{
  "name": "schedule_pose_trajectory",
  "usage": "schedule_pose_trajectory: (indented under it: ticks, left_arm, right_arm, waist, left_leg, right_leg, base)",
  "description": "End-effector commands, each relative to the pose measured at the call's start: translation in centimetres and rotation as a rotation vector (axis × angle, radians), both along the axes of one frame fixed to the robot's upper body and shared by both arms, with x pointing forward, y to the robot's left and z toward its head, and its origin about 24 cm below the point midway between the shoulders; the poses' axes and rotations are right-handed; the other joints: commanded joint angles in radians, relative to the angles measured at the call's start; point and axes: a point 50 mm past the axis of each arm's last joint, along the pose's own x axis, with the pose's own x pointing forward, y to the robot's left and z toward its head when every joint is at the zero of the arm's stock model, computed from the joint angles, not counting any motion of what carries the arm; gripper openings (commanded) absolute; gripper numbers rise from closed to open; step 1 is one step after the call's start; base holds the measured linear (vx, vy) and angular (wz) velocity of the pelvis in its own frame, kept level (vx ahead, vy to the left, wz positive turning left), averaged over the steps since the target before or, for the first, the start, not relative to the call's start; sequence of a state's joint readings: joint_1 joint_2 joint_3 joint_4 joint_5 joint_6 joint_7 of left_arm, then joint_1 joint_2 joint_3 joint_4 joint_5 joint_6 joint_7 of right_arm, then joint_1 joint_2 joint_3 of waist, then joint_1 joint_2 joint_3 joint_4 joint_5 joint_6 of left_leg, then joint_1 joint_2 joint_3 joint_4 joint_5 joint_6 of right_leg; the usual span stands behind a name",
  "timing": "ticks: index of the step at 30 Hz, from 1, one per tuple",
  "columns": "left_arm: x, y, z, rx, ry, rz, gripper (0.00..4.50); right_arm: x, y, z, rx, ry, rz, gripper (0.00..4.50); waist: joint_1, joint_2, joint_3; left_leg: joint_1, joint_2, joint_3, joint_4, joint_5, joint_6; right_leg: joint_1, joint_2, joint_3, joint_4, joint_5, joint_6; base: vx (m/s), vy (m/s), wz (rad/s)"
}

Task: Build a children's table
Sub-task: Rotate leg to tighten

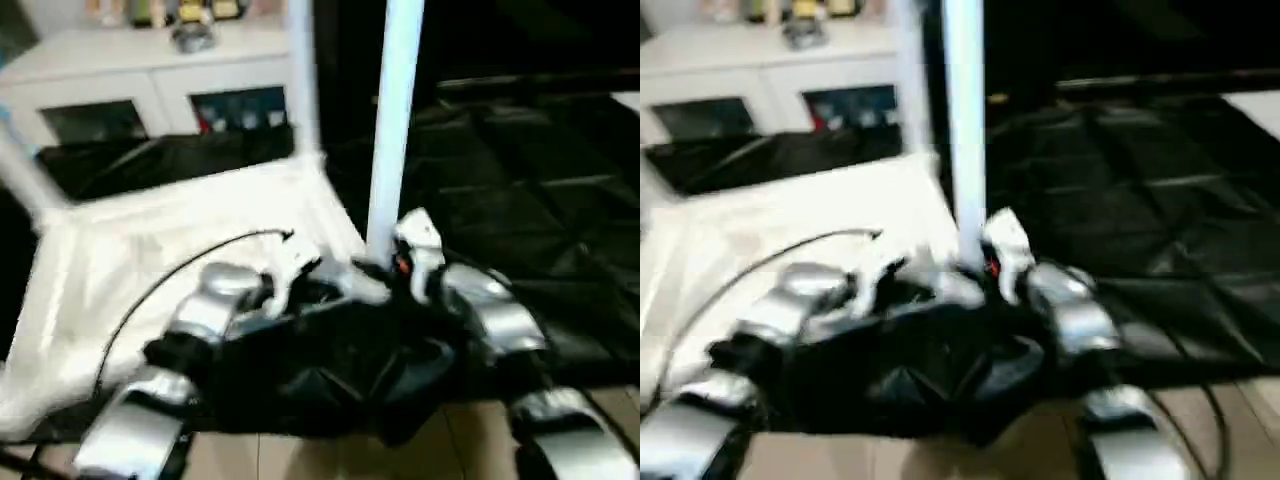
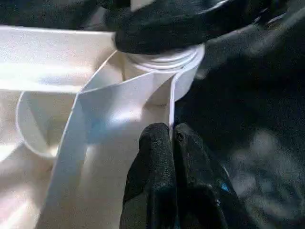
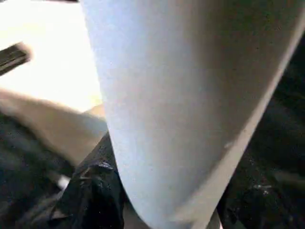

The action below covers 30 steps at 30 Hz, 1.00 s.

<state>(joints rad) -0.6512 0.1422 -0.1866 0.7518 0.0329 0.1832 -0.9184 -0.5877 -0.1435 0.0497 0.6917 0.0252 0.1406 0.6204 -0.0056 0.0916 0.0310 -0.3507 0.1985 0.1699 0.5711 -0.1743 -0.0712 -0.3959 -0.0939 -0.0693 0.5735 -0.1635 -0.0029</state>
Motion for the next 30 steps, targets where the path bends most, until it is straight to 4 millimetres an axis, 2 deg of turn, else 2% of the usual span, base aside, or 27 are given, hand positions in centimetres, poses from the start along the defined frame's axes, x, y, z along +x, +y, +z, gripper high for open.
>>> schedule_pose_trajectory:
  ticks: [1,2,3,7,8,11,15,17,18,19,20,22,24,25,26,28,29,30]
  left_arm:
    - [0.6,-2.4,1.7,-0.069,-0.057,0.004,0.00]
    - [0.5,-2.8,1.8,-0.076,-0.058,-0.003,0.00]
    - [0.3,-3.4,1.9,-0.090,-0.056,-0.029,0.00]
    - [-0.2,-3.9,1.9,-0.102,-0.056,-0.079,0.00]
    - [-0.2,-3.7,1.9,-0.097,-0.058,-0.087,0.00]
    - [-0.3,-3.5,1.8,-0.092,-0.058,-0.100,0.00]
    - [-0.7,-2.1,1.6,-0.078,-0.037,-0.178,0.00]
    - [-0.8,-1.7,1.6,-0.071,-0.030,-0.198,0.00]
    - [-0.8,-1.7,1.6,-0.071,-0.030,-0.198,0.00]
    - [-0.9,-1.2,1.6,-0.064,-0.022,-0.216,0.00]
    - [-0.9,-1.2,1.6,-0.064,-0.022,-0.216,0.00]
    - [-0.7,-0.2,1.6,-0.042,-0.015,-0.230,0.00]
    - [-0.7,0.1,1.6,-0.037,-0.012,-0.231,0.00]
    - [-0.6,0.3,1.7,-0.035,-0.010,-0.233,0.00]
    - [-0.5,0.4,1.7,-0.033,-0.010,-0.234,0.00]
    - [-0.5,0.7,1.8,-0.030,-0.010,-0.240,0.00]
    - [-0.5,0.8,1.9,-0.029,-0.010,-0.245,0.00]
    - [-0.5,0.9,1.9,-0.028,-0.009,-0.250,0.00]
  right_arm:
    - [-2.1,3.6,-3.7,0.003,0.181,0.062,2.01]
    - [-2.1,4.0,-3.6,-0.004,0.168,0.064,2.01]
    - [-2.2,4.6,-3.5,0.011,0.164,0.090,2.56]
    - [-2.2,5.0,-3.2,0.070,0.178,0.140,2.87]
    - [-2.2,4.9,-3.1,0.062,0.169,0.154,2.99]
    - [-2.1,4.6,-2.9,0.044,0.151,0.174,3.20]
    - [-2.2,2.9,-2.4,-0.006,0.115,0.308,3.20]
    - [-2.5,2.3,-2.1,-0.011,0.107,0.369,3.20]
    - [-2.5,2.3,-2.1,-0.011,0.107,0.369,3.20]
    - [-2.9,1.6,-1.7,-0.012,0.109,0.455,3.20]
    - [-2.9,1.6,-1.7,-0.012,0.109,0.455,3.20]
    - [-4.1,0.5,-1.3,0.002,0.162,0.616,3.20]
    - [-4.5,0.2,-1.2,0.010,0.189,0.664,3.20]
    - [-4.8,0.0,-1.1,0.016,0.212,0.701,3.20]
    - [-5.1,-0.1,-1.1,0.019,0.231,0.731,3.20]
    - [-5.5,-0.2,-1.1,0.020,0.257,0.768,3.20]
    - [-5.8,-0.3,-1.1,0.020,0.275,0.794,3.06]
    - [-5.9,-0.3,-1.2,0.018,0.287,0.812,3.06]
  waist:
    - [-0.007,-0.010,-0.037]
    - [-0.008,-0.011,-0.038]
    - [-0.012,-0.013,-0.039]
    - [-0.014,-0.013,-0.042]
    - [-0.012,-0.013,-0.043]
    - [-0.011,-0.012,-0.044]
    - [-0.005,-0.012,-0.047]
    - [-0.001,-0.012,-0.049]
    - [0.005,-0.012,-0.052]
    - [0.010,-0.012,-0.050]
    - [0.016,-0.013,-0.052]
    - [0.026,-0.020,-0.053]
    - [0.039,-0.016,-0.052]
    - [0.044,-0.016,-0.051]
    - [0.046,-0.021,-0.051]
    - [0.053,-0.019,-0.049]
    - [0.054,-0.018,-0.048]
    - [0.057,-0.020,-0.049]
  left_leg:
    - [0.002,0.001,-0.012,-0.070,-0.454,0.024]
    - [0.003,0.001,-0.012,-0.070,-0.454,0.028]
    - [-0.002,0.002,-0.012,-0.070,-0.452,0.032]
    - [-0.007,0.005,-0.011,-0.072,-0.437,0.052]
    - [-0.009,0.008,-0.010,-0.073,-0.417,0.058]
    - [-0.011,0.010,-0.008,-0.074,-0.404,0.058]
    - [-0.015,0.012,-0.006,-0.072,-0.381,0.067]
    - [-0.017,0.015,-0.003,-0.071,-0.346,0.076]
    - [-0.018,0.016,-0.001,-0.068,-0.318,0.085]
    - [-0.018,0.016,0.002,-0.067,-0.302,0.096]
    - [-0.017,0.017,0.003,-0.065,-0.296,0.099]
    - [-0.018,0.017,0.005,-0.063,-0.263,0.112]
    - [-0.015,0.021,0.006,-0.062,-0.262,0.121]
    - [-0.014,0.023,0.007,-0.064,-0.263,0.112]
    - [-0.014,0.022,0.007,-0.065,-0.266,0.108]
    - [-0.011,0.023,0.006,-0.067,-0.277,0.097]
    - [-0.010,0.024,0.006,-0.067,-0.282,0.092]
    - [-0.010,0.023,0.005,-0.068,-0.280,0.088]
  right_leg:
    - [0.026,-0.035,0.009,-0.109,-0.618,-0.088]
    - [0.025,-0.035,0.010,-0.109,-0.609,-0.092]
    - [0.026,-0.034,0.011,-0.107,-0.591,-0.100]
    - [0.030,-0.036,0.015,-0.101,-0.539,-0.126]
    - [0.032,-0.037,0.018,-0.096,-0.498,-0.143]
    - [0.034,-0.038,0.019,-0.092,-0.469,-0.158]
    - [0.040,-0.039,0.022,-0.087,-0.424,-0.178]
    - [0.043,-0.039,0.023,-0.083,-0.366,-0.197]
    - [0.047,-0.038,0.023,-0.077,-0.318,-0.214]
    - [0.048,-0.037,0.022,-0.076,-0.297,-0.223]
    - [0.049,-0.037,0.022,-0.075,-0.293,-0.224]
    - [0.053,-0.035,0.022,-0.072,-0.264,-0.230]
    - [0.049,-0.038,0.023,-0.071,-0.277,-0.231]
    - [0.046,-0.040,0.024,-0.071,-0.293,-0.229]
    - [0.046,-0.039,0.023,-0.073,-0.305,-0.226]
    - [0.044,-0.039,0.025,-0.075,-0.344,-0.212]
    - [0.043,-0.040,0.026,-0.075,-0.350,-0.210]
    - [0.044,-0.038,0.026,-0.076,-0.354,-0.204]
  base:
    - [0.000,0.000,0.00]
    - [0.000,0.000,0.00]
    - [0.000,0.000,0.00]
    - [0.000,0.000,0.00]
    - [0.000,0.000,0.00]
    - [0.000,0.000,0.00]
    - [0.000,0.000,0.00]
    - [0.000,0.000,0.00]
    - [0.000,0.000,0.00]
    - [0.000,0.000,0.00]
    - [0.000,0.000,0.00]
    - [0.000,0.000,0.00]
    - [0.000,0.000,0.00]
    - [0.000,0.000,0.00]
    - [0.000,0.000,0.00]
    - [0.000,0.000,0.00]
    - [0.000,0.000,0.00]
    - [0.000,0.000,0.00]
